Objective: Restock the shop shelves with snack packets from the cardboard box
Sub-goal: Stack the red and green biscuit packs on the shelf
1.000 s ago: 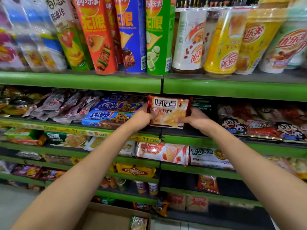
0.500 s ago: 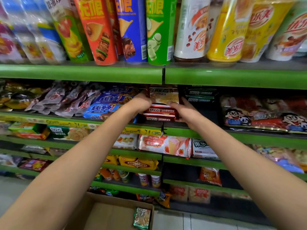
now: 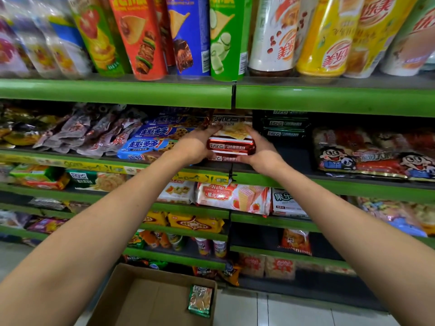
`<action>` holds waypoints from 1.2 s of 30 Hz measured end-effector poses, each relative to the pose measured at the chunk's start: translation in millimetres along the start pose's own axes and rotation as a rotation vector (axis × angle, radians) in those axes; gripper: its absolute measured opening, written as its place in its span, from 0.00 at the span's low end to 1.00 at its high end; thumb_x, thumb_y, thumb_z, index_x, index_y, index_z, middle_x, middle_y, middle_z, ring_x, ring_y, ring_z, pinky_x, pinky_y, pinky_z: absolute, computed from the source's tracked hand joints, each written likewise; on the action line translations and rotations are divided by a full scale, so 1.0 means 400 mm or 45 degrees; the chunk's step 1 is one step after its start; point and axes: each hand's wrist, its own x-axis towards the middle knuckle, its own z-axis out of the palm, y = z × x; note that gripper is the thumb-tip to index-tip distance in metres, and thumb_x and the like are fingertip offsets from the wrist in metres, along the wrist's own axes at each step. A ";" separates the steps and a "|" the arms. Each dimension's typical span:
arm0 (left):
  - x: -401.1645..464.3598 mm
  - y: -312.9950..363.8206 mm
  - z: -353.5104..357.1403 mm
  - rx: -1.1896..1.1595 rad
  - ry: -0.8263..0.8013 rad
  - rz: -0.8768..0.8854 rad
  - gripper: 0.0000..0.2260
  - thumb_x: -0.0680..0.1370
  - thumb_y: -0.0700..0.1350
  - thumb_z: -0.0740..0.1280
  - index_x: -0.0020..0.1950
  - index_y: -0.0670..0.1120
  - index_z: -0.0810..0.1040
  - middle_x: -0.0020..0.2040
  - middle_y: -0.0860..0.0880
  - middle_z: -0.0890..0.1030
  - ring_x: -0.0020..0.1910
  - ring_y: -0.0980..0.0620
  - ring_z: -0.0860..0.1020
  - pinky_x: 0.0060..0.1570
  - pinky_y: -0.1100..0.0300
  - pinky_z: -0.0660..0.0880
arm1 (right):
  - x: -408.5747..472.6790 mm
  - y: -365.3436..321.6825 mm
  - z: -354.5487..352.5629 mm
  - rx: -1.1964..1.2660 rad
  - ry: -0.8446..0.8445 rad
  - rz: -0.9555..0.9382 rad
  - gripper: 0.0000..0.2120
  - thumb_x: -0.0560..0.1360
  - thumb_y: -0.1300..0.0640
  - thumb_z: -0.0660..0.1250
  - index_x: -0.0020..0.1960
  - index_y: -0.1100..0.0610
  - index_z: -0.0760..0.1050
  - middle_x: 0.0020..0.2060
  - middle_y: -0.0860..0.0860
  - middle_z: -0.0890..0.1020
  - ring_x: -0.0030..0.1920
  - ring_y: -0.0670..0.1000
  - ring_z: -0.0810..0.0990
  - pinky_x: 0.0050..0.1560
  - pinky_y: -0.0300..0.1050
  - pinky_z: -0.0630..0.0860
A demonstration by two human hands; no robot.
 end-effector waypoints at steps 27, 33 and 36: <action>-0.414 -0.073 0.170 -1.188 0.285 -0.498 0.07 0.79 0.40 0.69 0.42 0.51 0.81 0.36 0.55 0.83 0.38 0.55 0.81 0.42 0.58 0.77 | -0.237 -0.023 0.137 0.262 -0.316 -0.125 0.08 0.77 0.57 0.68 0.41 0.46 0.75 0.36 0.45 0.78 0.34 0.39 0.74 0.35 0.36 0.71; -0.606 -0.208 0.463 -1.451 0.289 -0.964 0.11 0.79 0.35 0.66 0.40 0.49 0.78 0.38 0.47 0.80 0.36 0.52 0.78 0.39 0.59 0.73 | -0.296 0.082 0.413 0.156 -0.723 -0.032 0.10 0.77 0.59 0.68 0.40 0.48 0.74 0.33 0.46 0.76 0.34 0.44 0.75 0.39 0.44 0.73; -0.692 -0.288 0.678 -1.652 0.311 -1.239 0.11 0.80 0.33 0.63 0.42 0.45 0.77 0.39 0.46 0.79 0.35 0.52 0.76 0.36 0.60 0.71 | -0.337 0.181 0.601 0.077 -0.926 0.070 0.10 0.77 0.62 0.68 0.39 0.50 0.75 0.33 0.46 0.77 0.34 0.46 0.75 0.40 0.44 0.73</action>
